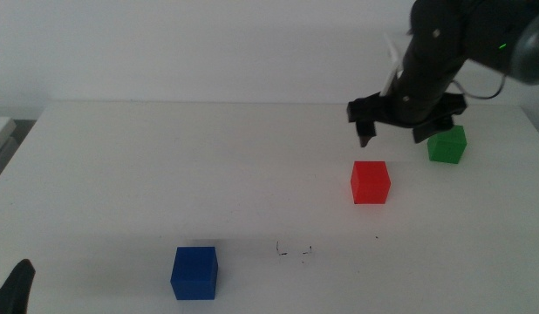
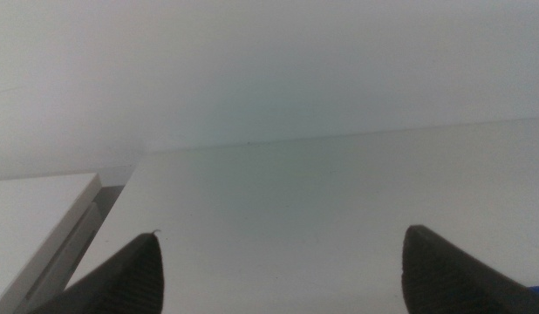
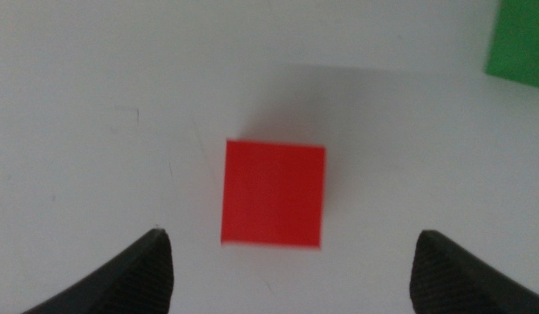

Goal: Stack red cubes first, then green, then blue cubes in a specific spot.

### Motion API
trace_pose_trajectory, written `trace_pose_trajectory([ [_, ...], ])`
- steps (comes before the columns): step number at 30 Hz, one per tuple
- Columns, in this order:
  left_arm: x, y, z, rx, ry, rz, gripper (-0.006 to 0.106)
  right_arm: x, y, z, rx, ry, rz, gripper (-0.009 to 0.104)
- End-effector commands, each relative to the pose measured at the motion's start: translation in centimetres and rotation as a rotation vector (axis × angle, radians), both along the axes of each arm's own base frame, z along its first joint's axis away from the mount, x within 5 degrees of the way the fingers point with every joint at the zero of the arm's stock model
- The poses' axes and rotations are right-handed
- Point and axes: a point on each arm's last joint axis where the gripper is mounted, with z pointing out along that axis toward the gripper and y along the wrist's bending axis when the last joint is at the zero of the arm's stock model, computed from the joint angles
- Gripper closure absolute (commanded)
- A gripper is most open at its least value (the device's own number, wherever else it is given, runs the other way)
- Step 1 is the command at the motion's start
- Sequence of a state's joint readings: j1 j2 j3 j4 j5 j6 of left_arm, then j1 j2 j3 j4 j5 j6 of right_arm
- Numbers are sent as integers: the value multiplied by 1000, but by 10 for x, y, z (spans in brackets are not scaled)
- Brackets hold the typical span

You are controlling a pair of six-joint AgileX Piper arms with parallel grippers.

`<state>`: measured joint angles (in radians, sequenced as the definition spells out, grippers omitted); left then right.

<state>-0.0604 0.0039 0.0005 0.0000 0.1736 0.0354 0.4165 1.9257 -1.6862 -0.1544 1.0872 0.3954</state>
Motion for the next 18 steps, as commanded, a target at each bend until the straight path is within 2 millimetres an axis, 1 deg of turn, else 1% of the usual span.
trace_pose_trajectory([
  [1, 0, 0, 2, -3, -17, 2, 7, 10, 4, -11, -4, -29, 8, 2],
  [9, 0, 0, 2, -3, -17, 2, 7, 25, 11, -47, 0, -7, -22, 2],
  [18, 0, 0, 2, -3, -17, 2, 7, 29, 13, -68, -12, 35, -42, 2],
])
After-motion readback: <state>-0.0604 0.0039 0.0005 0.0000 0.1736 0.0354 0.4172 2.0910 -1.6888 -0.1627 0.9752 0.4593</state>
